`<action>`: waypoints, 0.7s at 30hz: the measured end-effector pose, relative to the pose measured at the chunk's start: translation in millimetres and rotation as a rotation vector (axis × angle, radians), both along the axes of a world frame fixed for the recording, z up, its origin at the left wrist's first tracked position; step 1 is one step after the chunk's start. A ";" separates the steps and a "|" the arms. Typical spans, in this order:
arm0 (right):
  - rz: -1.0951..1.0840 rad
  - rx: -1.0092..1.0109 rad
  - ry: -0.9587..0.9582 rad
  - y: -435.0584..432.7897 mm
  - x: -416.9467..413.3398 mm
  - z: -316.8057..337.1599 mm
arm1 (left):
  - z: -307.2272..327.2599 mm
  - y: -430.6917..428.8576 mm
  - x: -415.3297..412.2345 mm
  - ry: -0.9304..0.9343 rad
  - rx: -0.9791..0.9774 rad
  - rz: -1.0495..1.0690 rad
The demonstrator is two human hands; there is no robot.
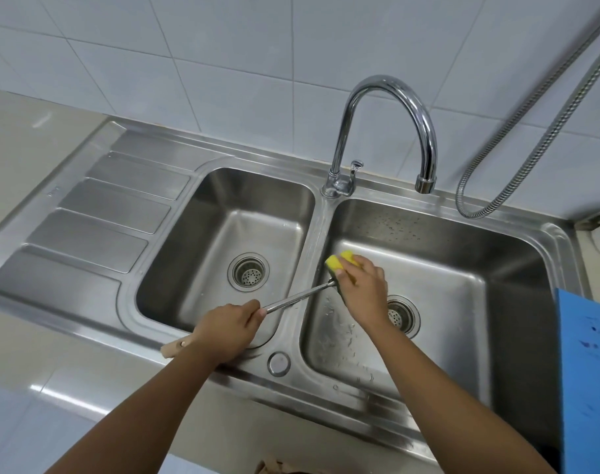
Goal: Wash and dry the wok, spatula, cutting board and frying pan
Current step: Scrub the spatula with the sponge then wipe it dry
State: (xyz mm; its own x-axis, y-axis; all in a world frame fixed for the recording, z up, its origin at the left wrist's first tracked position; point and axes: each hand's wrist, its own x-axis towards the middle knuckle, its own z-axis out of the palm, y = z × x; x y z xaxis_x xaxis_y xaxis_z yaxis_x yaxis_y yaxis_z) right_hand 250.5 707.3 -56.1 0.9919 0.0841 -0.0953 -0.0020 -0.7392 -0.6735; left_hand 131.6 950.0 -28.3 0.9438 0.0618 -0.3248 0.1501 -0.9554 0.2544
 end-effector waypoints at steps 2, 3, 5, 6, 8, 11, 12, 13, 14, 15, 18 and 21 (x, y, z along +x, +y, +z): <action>0.037 -0.037 0.052 -2.0 7.8 -5.2 | 0.6 2.7 -1.8 0.011 0.016 0.010; -0.014 -0.036 0.117 -5.5 11.7 -7.3 | 1.0 4.0 -2.5 0.014 0.017 0.016; -0.114 -0.038 0.212 -9.4 11.1 -12.1 | 1.5 7.1 -2.9 0.008 0.028 0.001; -0.086 -0.054 0.178 -7.5 5.1 -11.7 | 1.9 8.4 -2.8 0.005 0.036 -0.012; 0.081 -0.034 0.037 0.7 -12.5 -7.0 | 2.3 10.2 -3.0 0.005 0.043 -0.026; 0.102 -0.009 0.044 -0.3 -5.5 -9.1 | 3.1 10.9 -5.2 -0.017 0.059 -0.042; 0.005 -0.001 0.125 -3.1 2.3 -10.8 | 3.2 10.4 -6.5 -0.036 0.069 -0.043; -0.084 -0.013 0.197 -5.7 8.5 -12.6 | 3.3 9.5 -7.5 -0.054 0.076 -0.042; -0.107 -0.050 0.215 -6.4 10.4 -13.3 | 3.0 9.4 -8.2 -0.068 0.078 -0.044; -0.060 -0.074 0.179 -4.7 7.9 -12.0 | 2.6 9.6 -8.2 -0.075 0.074 -0.043; 0.140 -0.056 0.028 2.8 0.2 -9.5 | 1.8 11.6 -7.9 -0.058 0.080 -0.040; -0.060 -0.077 0.213 -1.7 17.0 -11.7 | 0.4 12.6 -8.3 -0.086 0.105 -0.044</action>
